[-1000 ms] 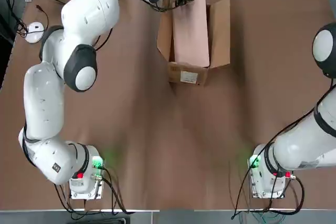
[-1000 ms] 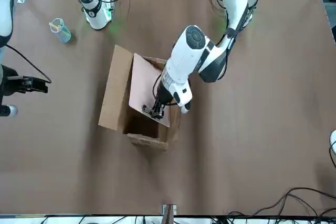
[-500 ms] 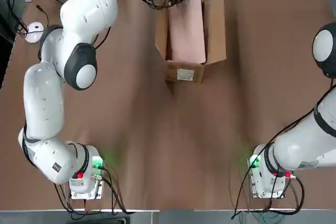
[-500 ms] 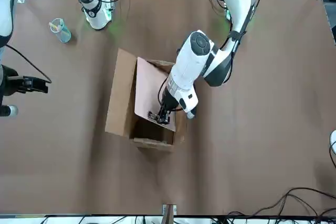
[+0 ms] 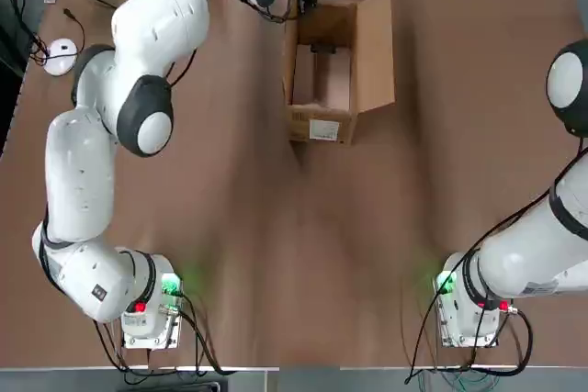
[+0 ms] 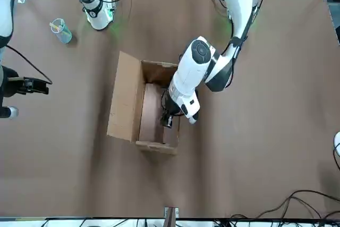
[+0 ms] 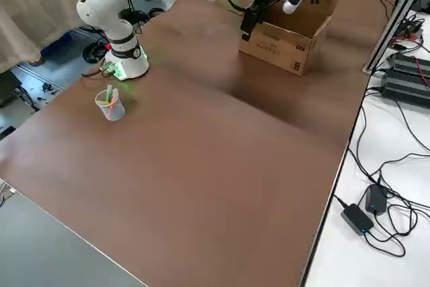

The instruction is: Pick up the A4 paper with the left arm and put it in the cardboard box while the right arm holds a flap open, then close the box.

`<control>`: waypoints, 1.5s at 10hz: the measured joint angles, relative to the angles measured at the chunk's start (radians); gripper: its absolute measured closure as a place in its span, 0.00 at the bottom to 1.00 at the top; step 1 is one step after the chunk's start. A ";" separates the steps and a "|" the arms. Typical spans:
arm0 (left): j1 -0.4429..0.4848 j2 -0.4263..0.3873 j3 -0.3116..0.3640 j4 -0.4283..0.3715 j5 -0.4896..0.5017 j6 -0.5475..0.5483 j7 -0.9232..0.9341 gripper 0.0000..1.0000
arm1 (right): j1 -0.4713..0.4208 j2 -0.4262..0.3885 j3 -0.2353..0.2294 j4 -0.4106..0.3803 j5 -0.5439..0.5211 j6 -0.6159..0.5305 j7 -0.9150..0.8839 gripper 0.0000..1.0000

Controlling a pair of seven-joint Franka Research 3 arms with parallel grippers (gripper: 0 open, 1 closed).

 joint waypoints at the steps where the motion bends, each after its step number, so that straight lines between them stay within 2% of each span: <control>1: 0.000 0.000 0.000 0.004 0.000 0.000 0.001 0.54 | 0.000 0.000 0.000 0.000 0.000 0.000 0.000 0.00; 3: 0.002 -0.023 0.001 0.024 0.000 -0.022 0.004 0.26 | 0.000 0.000 0.001 0.000 0.000 0.000 0.000 0.00; 5: 0.013 -0.120 0.003 0.041 0.000 -0.154 0.004 0.01 | 0.001 0.000 0.001 -0.001 0.000 0.000 0.000 0.00; 8: 0.107 -0.265 0.002 0.039 -0.004 -0.441 0.113 0.00 | 0.014 0.000 0.007 -0.026 0.003 -0.014 -0.001 0.04; 9: 0.140 -0.280 0.001 0.034 -0.018 -0.506 0.203 0.00 | 0.028 0.000 0.008 -0.050 0.003 -0.015 0.011 0.11; 10: 0.172 -0.281 0.000 0.026 -0.037 -0.560 0.295 0.03 | 0.048 0.001 0.008 -0.081 0.004 -0.015 0.046 0.29; 11: 0.194 -0.276 0.001 0.006 -0.066 -0.591 0.361 0.04 | 0.072 0.001 0.009 -0.114 0.004 -0.014 0.080 0.36; 13: 0.203 -0.224 0.000 -0.033 -0.117 -0.595 0.428 0.17 | 0.114 0.002 0.009 -0.161 0.004 -0.012 0.108 0.39; 14: 0.200 -0.182 -0.004 -0.036 -0.145 -0.593 0.440 0.22 | 0.129 0.003 0.010 -0.176 0.007 -0.014 0.111 0.46; 15: 0.195 -0.146 -0.008 -0.035 -0.168 -0.589 0.446 0.36 | 0.140 0.006 0.010 -0.191 0.024 -0.021 0.114 0.52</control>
